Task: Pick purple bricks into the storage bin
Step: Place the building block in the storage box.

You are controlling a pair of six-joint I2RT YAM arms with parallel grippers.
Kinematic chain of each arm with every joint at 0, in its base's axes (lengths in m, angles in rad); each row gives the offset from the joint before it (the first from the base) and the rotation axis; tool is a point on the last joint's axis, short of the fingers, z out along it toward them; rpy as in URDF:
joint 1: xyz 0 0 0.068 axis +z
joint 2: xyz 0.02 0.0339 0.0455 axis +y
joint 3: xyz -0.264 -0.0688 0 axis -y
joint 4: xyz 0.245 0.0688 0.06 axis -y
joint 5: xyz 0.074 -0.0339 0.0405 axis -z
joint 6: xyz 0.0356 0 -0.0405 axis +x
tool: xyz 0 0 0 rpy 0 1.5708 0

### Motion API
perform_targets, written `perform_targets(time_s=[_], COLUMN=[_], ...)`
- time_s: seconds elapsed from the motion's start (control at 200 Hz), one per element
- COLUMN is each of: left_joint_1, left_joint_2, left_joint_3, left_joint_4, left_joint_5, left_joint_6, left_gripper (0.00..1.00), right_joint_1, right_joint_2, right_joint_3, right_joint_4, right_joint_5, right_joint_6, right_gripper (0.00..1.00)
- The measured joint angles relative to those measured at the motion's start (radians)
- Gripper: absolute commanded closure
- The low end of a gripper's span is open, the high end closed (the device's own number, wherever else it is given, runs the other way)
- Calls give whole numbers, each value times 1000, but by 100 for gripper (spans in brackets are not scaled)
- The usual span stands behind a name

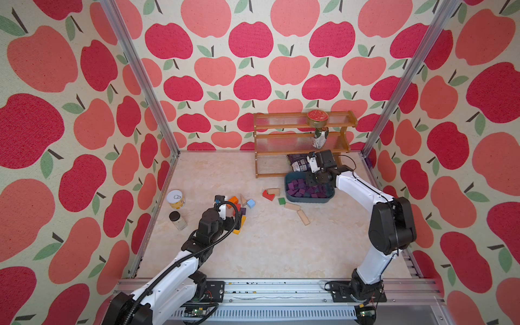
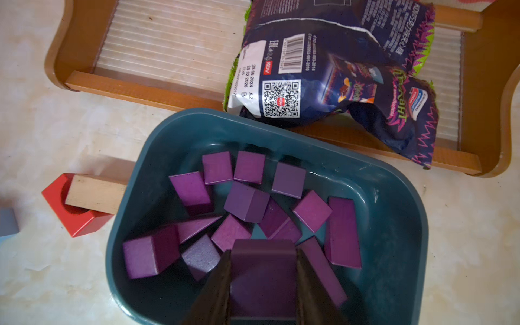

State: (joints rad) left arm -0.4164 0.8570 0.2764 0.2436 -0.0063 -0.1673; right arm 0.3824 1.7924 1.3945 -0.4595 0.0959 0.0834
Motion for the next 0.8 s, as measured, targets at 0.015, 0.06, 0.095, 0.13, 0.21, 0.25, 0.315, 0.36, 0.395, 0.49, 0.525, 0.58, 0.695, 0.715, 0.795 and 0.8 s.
perform_targets(time_s=[0.015,0.06,0.095,0.13,0.21,0.25,0.315,0.36,0.395,0.49,0.525,0.58,0.695,0.715,0.795,0.8], left_joint_1=[0,0,0,0,0,0,0,0,0,0,0,0,0,0,0,0], left_joint_2=[0,0,0,0,0,0,0,0,2,24,41,75,145,155,199,202], left_joint_3=[0,0,0,0,0,0,0,0,0,1,3,15,55,62,87,90], left_joint_4=[0,0,0,0,0,0,0,0,0,0,-2,-18,-34,-35,-38,-38], left_joint_5=[0,0,0,0,0,0,0,0,0,-12,-20,-34,-36,-33,-21,-19], left_joint_6=[0,0,0,0,0,0,0,0,0,-1,-4,-8,-8,-8,-7,-8], left_gripper=[1,1,1,1,1,1,1,1,1,1,1,1,1,1,0,0], right_joint_1=[-2,-6,-8,-9,-10,-10,-10,-10,-10,3,13,39,113,122,148,149], right_joint_2=[3,9,10,10,9,9,6,0,-9,-54,-77,-120,-218,-233,-294,-299], right_joint_3=[0,0,0,0,0,0,0,-3,-10,-47,-66,-104,-177,-186,-231,-235], right_joint_4=[-2,-6,-8,-8,-7,-7,-7,-6,-5,0,4,18,47,50,79,82], right_joint_5=[1,3,5,5,3,0,-4,-10,-16,-19,-19,-19,-40,-47,-79,-82], right_joint_6=[11,6,3,5,4,4,5,8,12,19,19,20,40,43,69,71], right_gripper=[35,27,25,24,22,22,22,22,23,23,23,23,23,23,23,23])
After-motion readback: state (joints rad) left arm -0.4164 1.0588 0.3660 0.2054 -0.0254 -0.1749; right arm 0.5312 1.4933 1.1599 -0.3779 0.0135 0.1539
